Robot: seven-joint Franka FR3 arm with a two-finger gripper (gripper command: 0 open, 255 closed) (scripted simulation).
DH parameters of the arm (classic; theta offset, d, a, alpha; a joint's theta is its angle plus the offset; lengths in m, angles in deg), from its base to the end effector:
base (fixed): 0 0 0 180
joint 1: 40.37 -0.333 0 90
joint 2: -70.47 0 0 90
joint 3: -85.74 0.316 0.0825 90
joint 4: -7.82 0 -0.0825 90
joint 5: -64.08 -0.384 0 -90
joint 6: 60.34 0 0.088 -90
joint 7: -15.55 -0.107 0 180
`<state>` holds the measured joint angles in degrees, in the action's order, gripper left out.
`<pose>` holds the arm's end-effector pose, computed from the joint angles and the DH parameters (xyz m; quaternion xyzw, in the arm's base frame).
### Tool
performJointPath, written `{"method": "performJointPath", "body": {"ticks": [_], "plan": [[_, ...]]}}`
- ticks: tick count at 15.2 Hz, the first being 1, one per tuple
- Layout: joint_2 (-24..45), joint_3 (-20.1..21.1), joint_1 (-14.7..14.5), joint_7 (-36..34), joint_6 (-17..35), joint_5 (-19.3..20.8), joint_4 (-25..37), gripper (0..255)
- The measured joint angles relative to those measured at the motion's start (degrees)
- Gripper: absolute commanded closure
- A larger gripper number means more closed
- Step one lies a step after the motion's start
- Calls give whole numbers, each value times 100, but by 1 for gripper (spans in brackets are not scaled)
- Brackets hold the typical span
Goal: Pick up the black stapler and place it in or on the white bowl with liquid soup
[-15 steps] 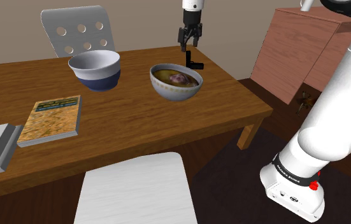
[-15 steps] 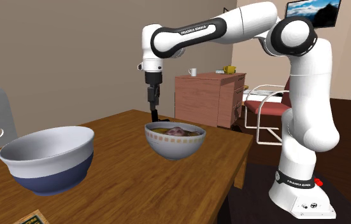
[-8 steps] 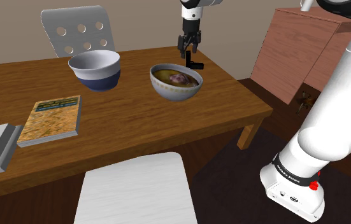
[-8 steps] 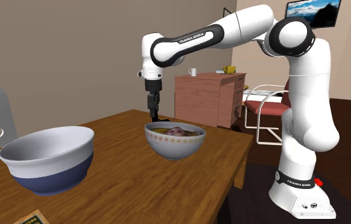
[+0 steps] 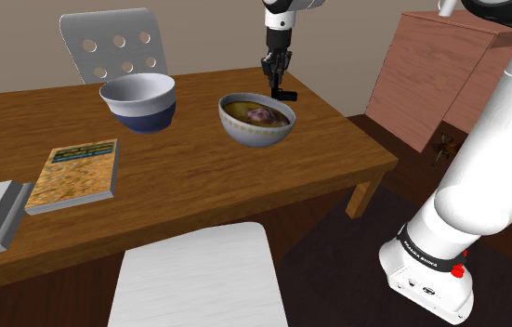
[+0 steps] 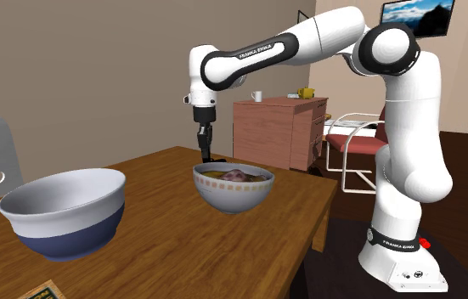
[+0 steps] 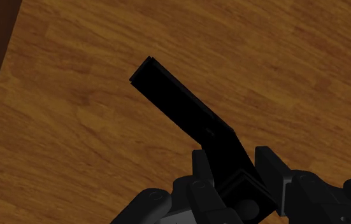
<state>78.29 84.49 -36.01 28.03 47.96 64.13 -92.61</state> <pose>0.6005 -0.0585 0.4860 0.9982 0.0602 0.0001 0.0019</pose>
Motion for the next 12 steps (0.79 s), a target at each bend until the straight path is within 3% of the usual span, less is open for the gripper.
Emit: {"method": "performJointPath", "body": {"ticks": [12], "plan": [[-27, -2, 2, 4, -222, 0, 196, 255]]}}
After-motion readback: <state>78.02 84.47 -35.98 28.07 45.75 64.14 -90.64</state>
